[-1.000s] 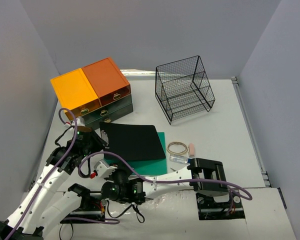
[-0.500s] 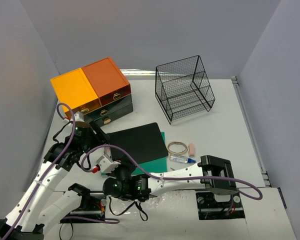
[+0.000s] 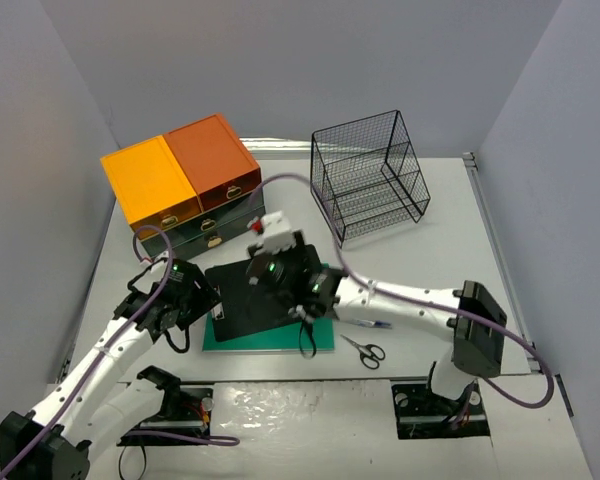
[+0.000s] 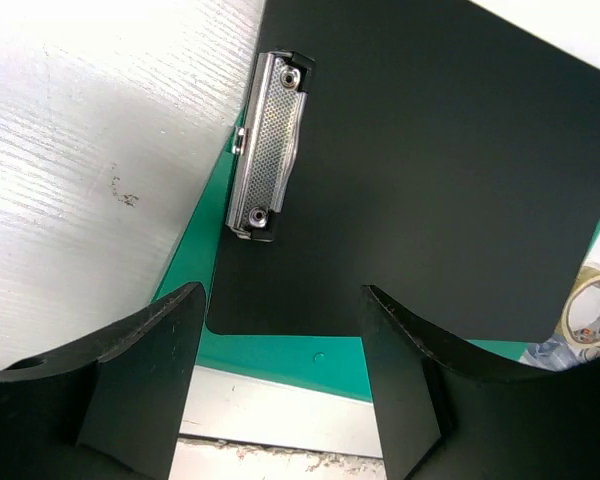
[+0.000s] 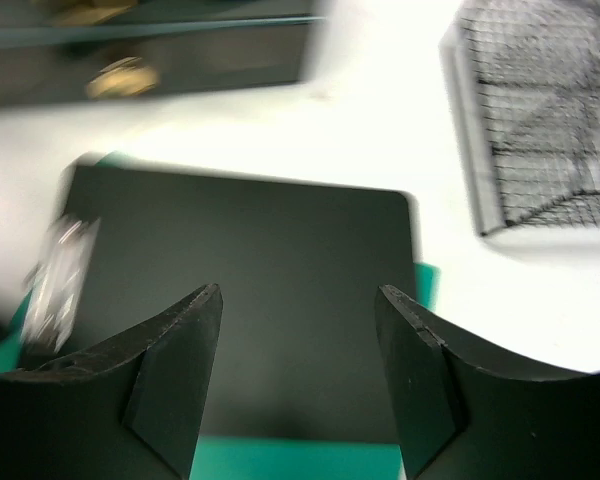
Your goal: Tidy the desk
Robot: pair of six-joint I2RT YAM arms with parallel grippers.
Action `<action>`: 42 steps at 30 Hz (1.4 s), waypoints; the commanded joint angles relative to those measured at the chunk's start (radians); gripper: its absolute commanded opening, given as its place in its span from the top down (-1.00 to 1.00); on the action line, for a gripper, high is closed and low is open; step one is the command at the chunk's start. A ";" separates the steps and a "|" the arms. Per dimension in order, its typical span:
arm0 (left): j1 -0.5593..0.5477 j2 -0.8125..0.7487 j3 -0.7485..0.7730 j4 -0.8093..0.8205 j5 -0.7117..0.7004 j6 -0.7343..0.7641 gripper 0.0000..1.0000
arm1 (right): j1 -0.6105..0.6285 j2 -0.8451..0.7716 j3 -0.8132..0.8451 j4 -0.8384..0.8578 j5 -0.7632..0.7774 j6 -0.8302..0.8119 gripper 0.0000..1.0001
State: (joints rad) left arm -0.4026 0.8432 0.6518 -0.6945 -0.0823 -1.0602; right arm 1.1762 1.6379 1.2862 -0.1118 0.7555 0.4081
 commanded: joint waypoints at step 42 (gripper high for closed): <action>0.105 0.208 0.027 0.147 -0.037 0.092 -0.18 | -0.452 0.228 -0.192 -0.040 -0.516 0.290 -0.19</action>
State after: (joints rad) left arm -0.3069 1.0405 0.6164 -0.5761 -0.0881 -0.9903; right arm 0.7319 1.8728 1.1342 -0.1328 0.2654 0.6949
